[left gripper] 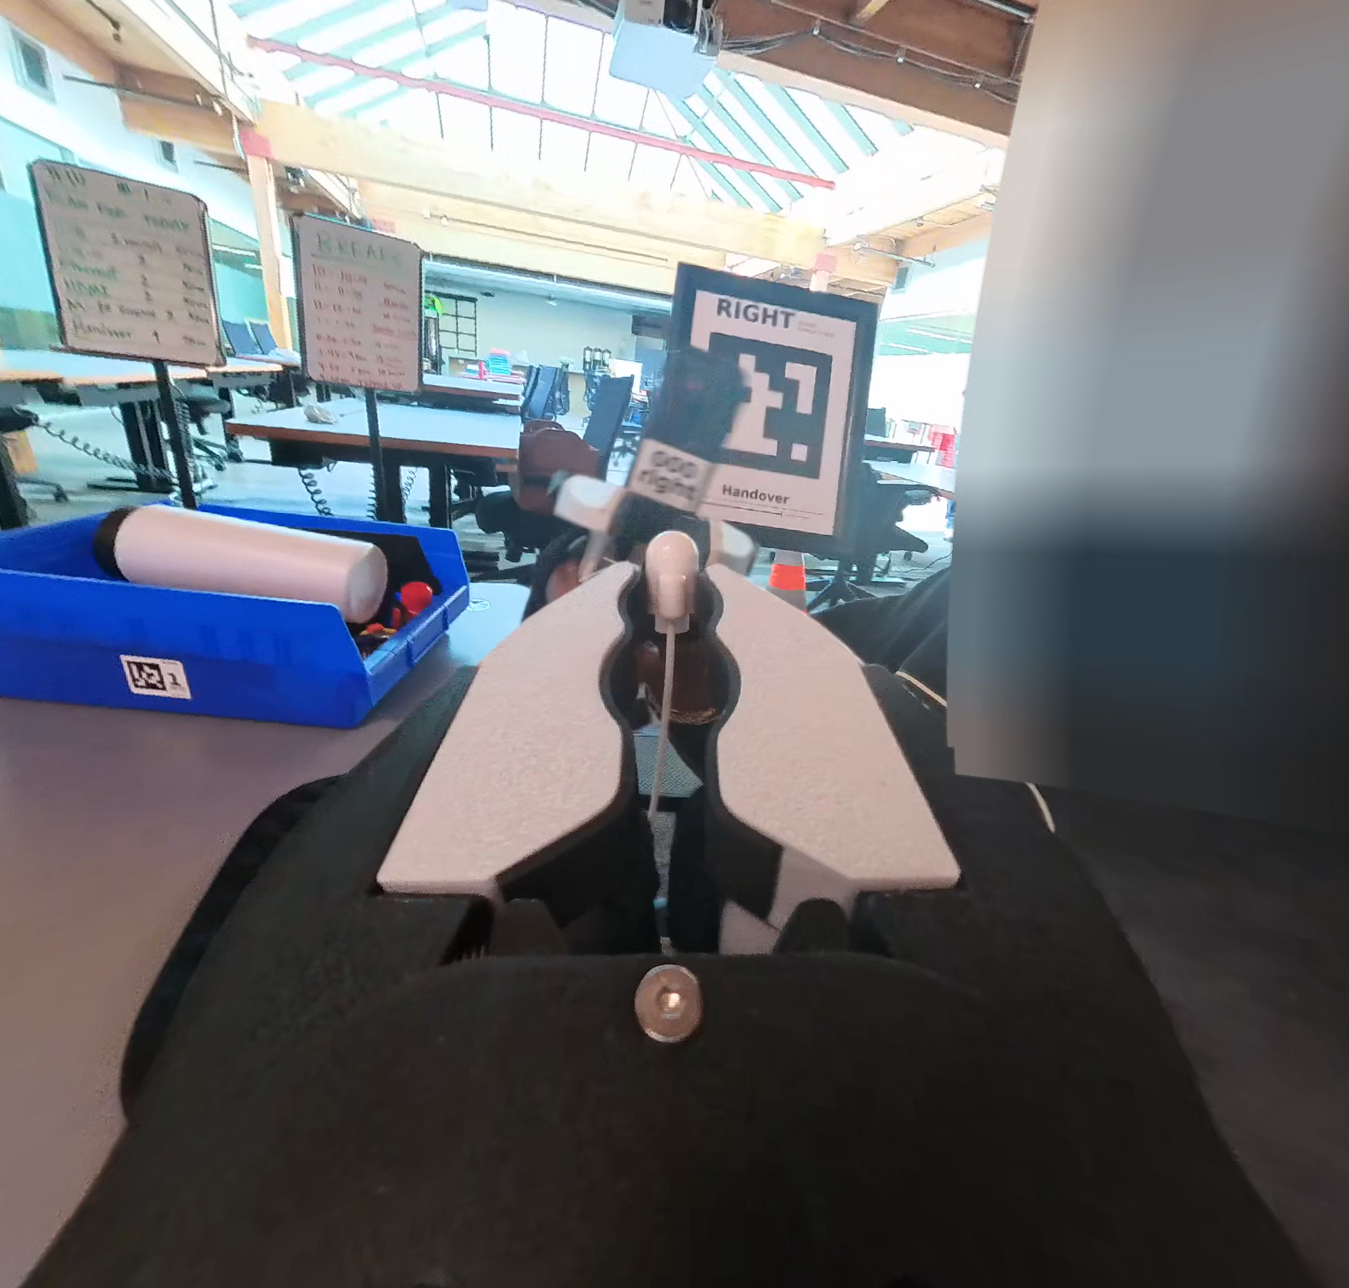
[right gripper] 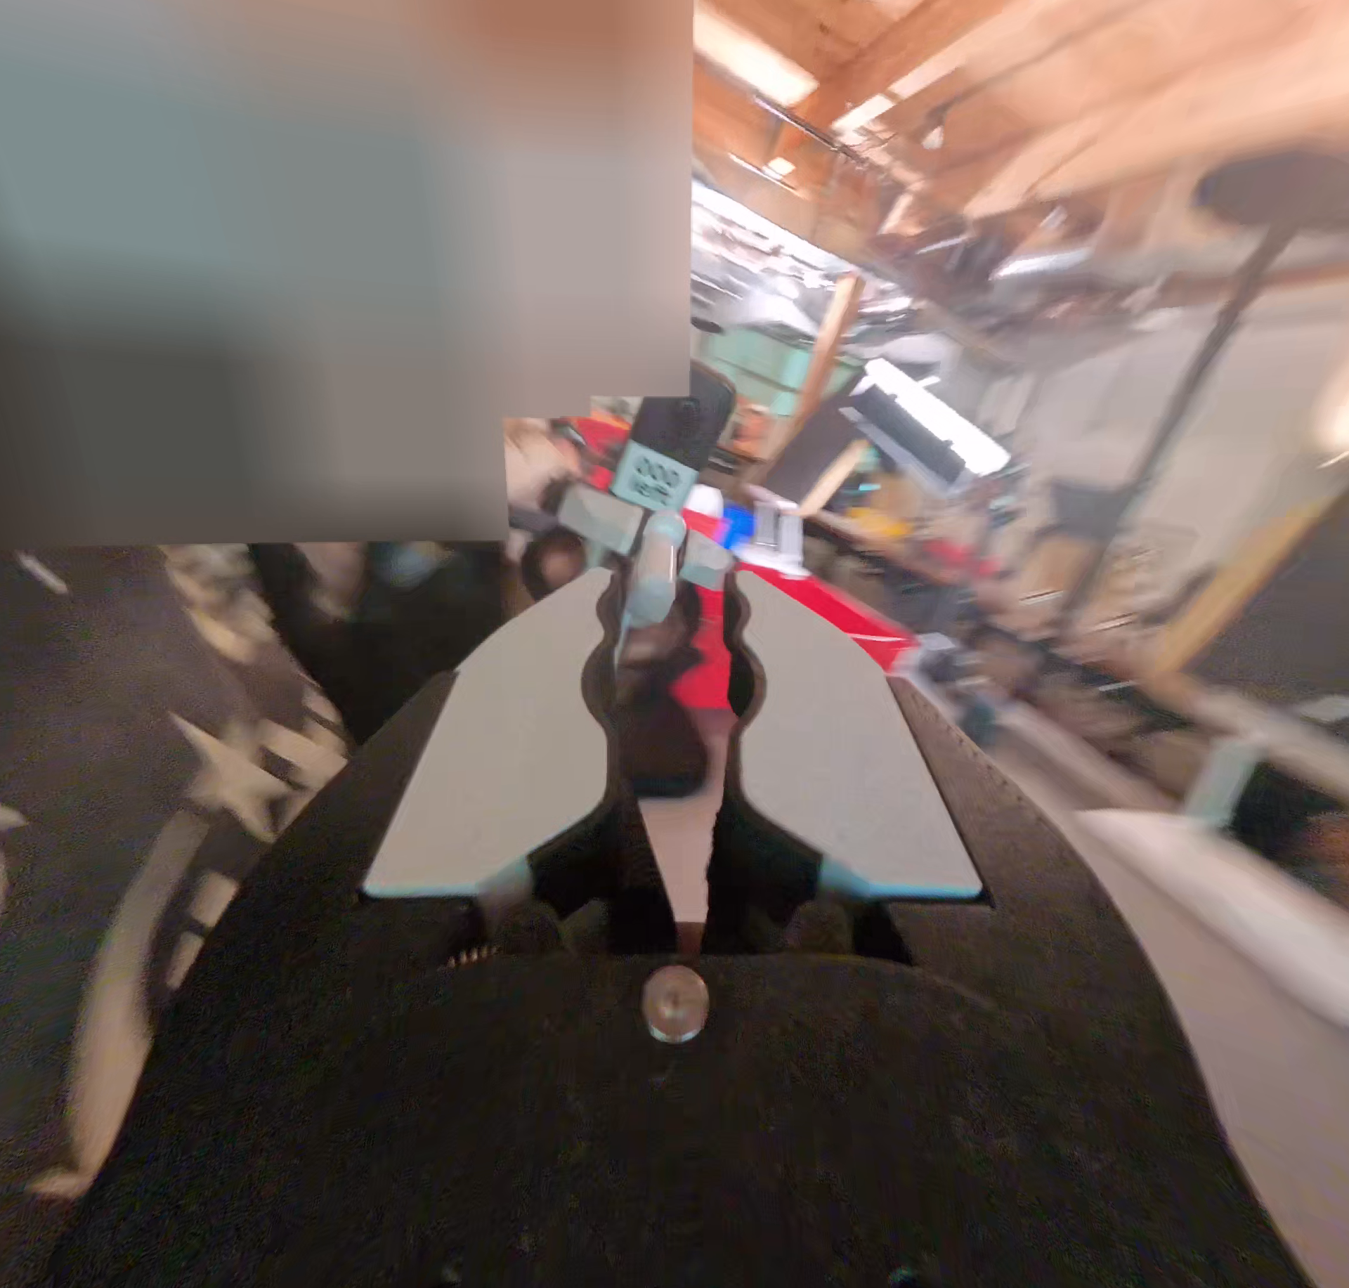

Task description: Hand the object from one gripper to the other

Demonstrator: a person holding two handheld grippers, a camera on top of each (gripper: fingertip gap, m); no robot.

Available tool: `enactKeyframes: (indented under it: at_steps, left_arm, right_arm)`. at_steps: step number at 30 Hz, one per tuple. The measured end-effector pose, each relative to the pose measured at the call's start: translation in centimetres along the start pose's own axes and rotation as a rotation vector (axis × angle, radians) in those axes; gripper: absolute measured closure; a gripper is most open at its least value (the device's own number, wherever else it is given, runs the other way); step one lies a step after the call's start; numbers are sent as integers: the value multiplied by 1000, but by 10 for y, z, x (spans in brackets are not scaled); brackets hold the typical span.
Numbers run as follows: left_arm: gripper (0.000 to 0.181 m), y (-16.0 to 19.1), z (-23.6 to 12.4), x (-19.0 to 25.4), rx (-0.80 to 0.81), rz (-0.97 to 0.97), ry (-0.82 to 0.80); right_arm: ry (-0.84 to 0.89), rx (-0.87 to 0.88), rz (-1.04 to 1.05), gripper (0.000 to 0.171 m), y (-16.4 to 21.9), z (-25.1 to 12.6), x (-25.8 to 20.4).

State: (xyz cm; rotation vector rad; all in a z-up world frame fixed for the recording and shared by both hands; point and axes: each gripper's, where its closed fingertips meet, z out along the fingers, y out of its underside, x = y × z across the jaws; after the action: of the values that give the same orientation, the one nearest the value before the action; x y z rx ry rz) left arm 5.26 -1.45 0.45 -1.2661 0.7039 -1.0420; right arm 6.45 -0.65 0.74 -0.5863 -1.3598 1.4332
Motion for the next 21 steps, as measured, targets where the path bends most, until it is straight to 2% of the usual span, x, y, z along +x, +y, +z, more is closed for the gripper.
enactKeyframes:
  at_steps: [1,3,5,8,11,14,18,21]
  left_arm:
    - [168,-1,0,0,2,14,-5]
    - [168,0,0,-2,-9,43,-25]
    - [168,3,1,-3,-22,62,-40]
    - [168,6,2,-3,-37,74,-37]
    - [168,7,2,-7,-47,80,-69]
    - [155,6,1,-10,-51,47,-96]
    - [143,10,-4,-22,-82,-78,-150]
    - [142,16,-2,-25,-87,-209,-125]
  right_arm:
    - [-43,31,178,139,-1,0,2]
    - [-131,38,397,135,3,1,0]
    - [-155,34,463,144,7,3,-2]
    - [-138,-3,424,157,14,8,-7]
    - [-85,-45,284,159,17,8,-4]
    - [11,-68,-27,159,15,4,2]
    - [190,-166,-703,159,10,-4,6]
    - [305,-339,-1243,160,18,-8,11]
